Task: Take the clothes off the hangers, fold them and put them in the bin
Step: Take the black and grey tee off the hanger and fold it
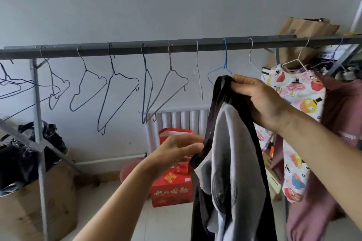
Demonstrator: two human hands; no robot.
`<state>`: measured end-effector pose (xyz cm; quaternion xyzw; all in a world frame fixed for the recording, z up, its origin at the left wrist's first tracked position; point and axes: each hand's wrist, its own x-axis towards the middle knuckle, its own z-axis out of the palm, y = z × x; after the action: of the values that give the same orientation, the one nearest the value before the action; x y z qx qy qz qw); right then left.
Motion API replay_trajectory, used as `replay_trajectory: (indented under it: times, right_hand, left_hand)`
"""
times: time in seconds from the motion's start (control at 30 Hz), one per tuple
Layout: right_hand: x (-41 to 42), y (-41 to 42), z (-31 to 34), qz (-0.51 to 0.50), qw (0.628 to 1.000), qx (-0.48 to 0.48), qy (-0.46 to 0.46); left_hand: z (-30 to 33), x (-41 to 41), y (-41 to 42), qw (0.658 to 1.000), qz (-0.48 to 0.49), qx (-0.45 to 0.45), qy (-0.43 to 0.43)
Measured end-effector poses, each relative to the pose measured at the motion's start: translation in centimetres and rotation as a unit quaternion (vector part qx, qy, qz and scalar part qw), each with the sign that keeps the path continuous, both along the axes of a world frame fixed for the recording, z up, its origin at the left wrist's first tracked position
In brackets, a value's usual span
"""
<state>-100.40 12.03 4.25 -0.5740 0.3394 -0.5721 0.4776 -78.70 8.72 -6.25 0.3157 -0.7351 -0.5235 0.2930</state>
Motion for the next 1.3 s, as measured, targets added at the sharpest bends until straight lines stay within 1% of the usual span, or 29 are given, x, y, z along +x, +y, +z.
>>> replay_trajectory:
  times: [0.07, 0.13, 0.2, 0.27, 0.33, 0.4, 0.47, 0.53, 0.57, 0.63, 0.7, 0.73, 0.8, 0.83, 0.87, 0.93, 1.0, 1.03, 1.07, 1.13, 1.2, 1.3]
  right_hand:
    - [0.2, 0.1, -0.4, 0.009, 1.0, 0.007, -0.001]
    - [0.5, 0.2, -0.9, 0.009, 1.0, 0.014, 0.007]
    - [0.7, 0.2, -1.2, -0.006, 1.0, 0.022, 0.011]
    - [0.6, 0.2, -1.4, -0.024, 0.999, 0.032, 0.004]
    - [0.6, 0.3, -1.6, -0.04, 0.998, 0.039, -0.019]
    - [0.8, 0.4, -1.7, -0.064, 0.996, 0.045, -0.044]
    - [1.0, 0.3, -1.9, -0.083, 0.994, 0.052, -0.047]
    - [1.2, 0.2, -1.9, -0.089, 0.994, 0.057, -0.042]
    - [1.4, 0.2, -1.9, -0.09, 0.993, 0.058, -0.043]
    - [2.1, 0.5, -1.6, -0.086, 0.994, 0.052, -0.041]
    - [2.7, 0.7, -1.4, -0.077, 0.996, 0.046, -0.031]
    - [2.8, 0.8, -1.2, -0.075, 0.996, 0.045, -0.03]
    - [2.8, 1.0, -0.9, -0.077, 0.996, 0.046, -0.028]
    - [2.5, 1.1, -0.8, -0.077, 0.996, 0.044, -0.022]
    - [2.2, 1.3, -0.6, -0.08, 0.996, 0.038, -0.014]
    - [1.3, 1.7, -0.6, -0.101, 0.994, 0.02, 0.031]
    - [0.0, 2.0, -1.0, -0.155, 0.98, -0.019, 0.123]
    - [-0.5, 2.1, -1.4, -0.182, 0.967, -0.042, 0.17]
    - [-1.0, 2.1, -1.8, -0.2, 0.957, -0.054, 0.204]
    - [-1.5, 2.1, -2.7, -0.21, 0.951, -0.053, 0.222]
    - [-1.4, 2.1, -3.5, -0.216, 0.952, -0.044, 0.214]
    - [-0.6, 1.8, -4.1, -0.19, 0.965, -0.022, 0.18]
  left_hand:
    - [0.6, -0.1, 0.4, 0.999, -0.046, -0.019, 0.0]
    - [0.6, -0.5, 0.6, 0.999, -0.042, -0.021, 0.003]
    - [0.7, -0.4, 0.4, 1.0, -0.023, -0.015, -0.015]
    - [0.7, 0.4, 0.0, 0.999, 0.024, -0.018, -0.024]
    - [0.8, 1.1, -0.3, 0.994, 0.112, -0.012, 0.007]
    - [1.1, 1.6, -0.4, 0.983, 0.179, -0.027, 0.042]
    - [1.6, 2.1, -0.4, 0.978, 0.197, -0.03, 0.069]
    - [2.1, 2.3, -0.1, 0.981, 0.173, -0.01, 0.089]
    - [2.3, 2.2, 0.1, 0.985, 0.15, -0.011, 0.079]
    - [2.0, 1.7, 0.2, 0.993, 0.104, -0.046, 0.014]
    - [1.1, 0.5, 0.3, 0.994, 0.072, -0.076, -0.042]
    - [0.5, -0.2, 0.5, 0.994, 0.06, -0.078, -0.051]
    - [-1.0, -1.1, 0.8, 0.99, 0.072, -0.102, -0.071]
    - [-1.7, -1.1, 0.6, 0.987, 0.094, -0.11, -0.072]
    - [-2.0, -0.8, 0.4, 0.985, 0.125, -0.1, -0.067]
    - [-1.5, 0.2, 0.1, 0.976, 0.207, -0.06, -0.014]
    - [0.5, 1.6, 0.0, 0.952, 0.293, -0.058, 0.072]
    - [1.7, 2.3, -0.1, 0.939, 0.318, -0.074, 0.106]
    - [3.0, 2.9, -0.1, 0.93, 0.329, -0.1, 0.128]
    - [5.4, 3.8, 0.1, 0.923, 0.326, -0.144, 0.142]
    - [6.8, 4.5, 0.2, 0.927, 0.311, -0.161, 0.135]
    - [8.3, 4.9, 0.2, 0.936, 0.294, -0.16, 0.11]
